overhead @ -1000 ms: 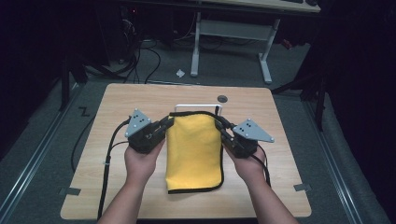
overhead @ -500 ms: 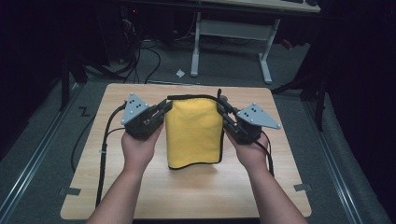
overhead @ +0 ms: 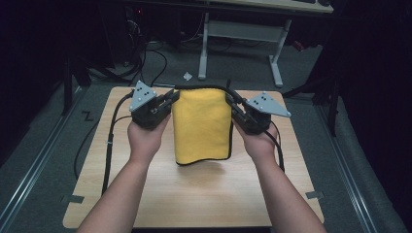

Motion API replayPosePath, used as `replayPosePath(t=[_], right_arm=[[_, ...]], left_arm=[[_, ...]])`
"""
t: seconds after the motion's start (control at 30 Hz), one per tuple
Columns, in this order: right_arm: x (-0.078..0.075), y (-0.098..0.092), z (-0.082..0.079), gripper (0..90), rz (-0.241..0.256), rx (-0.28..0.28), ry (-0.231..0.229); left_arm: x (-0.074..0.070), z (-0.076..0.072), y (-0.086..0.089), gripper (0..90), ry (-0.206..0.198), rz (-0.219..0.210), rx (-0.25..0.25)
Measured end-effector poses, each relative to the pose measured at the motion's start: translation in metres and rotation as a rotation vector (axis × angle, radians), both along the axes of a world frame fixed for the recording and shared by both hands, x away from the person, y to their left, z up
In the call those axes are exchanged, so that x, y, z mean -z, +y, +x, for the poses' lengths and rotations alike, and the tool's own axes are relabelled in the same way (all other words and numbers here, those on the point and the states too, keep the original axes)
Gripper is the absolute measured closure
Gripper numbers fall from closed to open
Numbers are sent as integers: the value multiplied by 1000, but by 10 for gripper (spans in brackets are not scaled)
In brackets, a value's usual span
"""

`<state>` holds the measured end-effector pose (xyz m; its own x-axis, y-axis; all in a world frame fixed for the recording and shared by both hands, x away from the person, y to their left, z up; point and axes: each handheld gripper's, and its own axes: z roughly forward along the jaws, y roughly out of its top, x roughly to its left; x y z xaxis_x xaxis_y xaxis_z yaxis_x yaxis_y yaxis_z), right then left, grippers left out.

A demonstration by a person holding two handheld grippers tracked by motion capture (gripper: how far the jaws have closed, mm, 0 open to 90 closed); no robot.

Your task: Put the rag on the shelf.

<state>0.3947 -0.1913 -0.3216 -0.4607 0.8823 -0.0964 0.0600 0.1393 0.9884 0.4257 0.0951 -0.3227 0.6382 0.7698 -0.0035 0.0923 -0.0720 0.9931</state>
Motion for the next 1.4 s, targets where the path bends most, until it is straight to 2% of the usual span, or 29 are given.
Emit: replayPosePath(t=[0.03,0.07,0.17,0.3,0.4,0.53,0.63,0.77,0.83,0.97,1.0,1.17,1.27,1.3,1.33,1.37,1.4], right_arm=[[0,1,10,784,9,-1,10],[0,1,10,784,9,-1,10],[-1,3,24,784,17,-4,17],[-4,2,44,784,25,6,26],[-6,1,49,784,29,12,22],[-15,-6,57,784,29,21,9],[-19,-8,57,783,32,24,-2],[-23,-14,57,782,30,36,-15],[-23,-16,61,781,32,38,-14],[-14,-22,80,781,29,31,28],[-11,-22,84,781,21,28,31],[4,-30,107,775,-21,14,52],[11,-33,114,775,-35,12,75],[20,-35,121,775,-52,4,102],[20,-35,121,775,-52,4,102],[29,-34,127,775,-81,4,135],[29,-34,127,775,-81,4,135]], left_arm=[[-1,5,0,849,2,4,-5],[-1,8,0,849,1,8,-11],[-2,19,-2,849,-2,46,-39],[-6,30,-3,849,-11,55,-44],[-10,37,-6,849,-20,47,-39],[-17,43,-8,849,-23,14,-20],[-22,45,-12,849,-25,3,-10],[-24,49,-18,846,-33,21,-10],[-22,56,-23,845,-47,65,-30],[-15,77,-29,846,-16,110,-51],[-13,81,-29,846,-24,121,-56],[-2,98,-33,846,-16,142,-36],[11,106,-34,846,37,127,-11],[16,110,-34,846,49,135,-10],[22,113,-35,846,67,136,-7],[28,116,-35,849,92,137,-5],[34,119,-35,849,114,141,-3]])
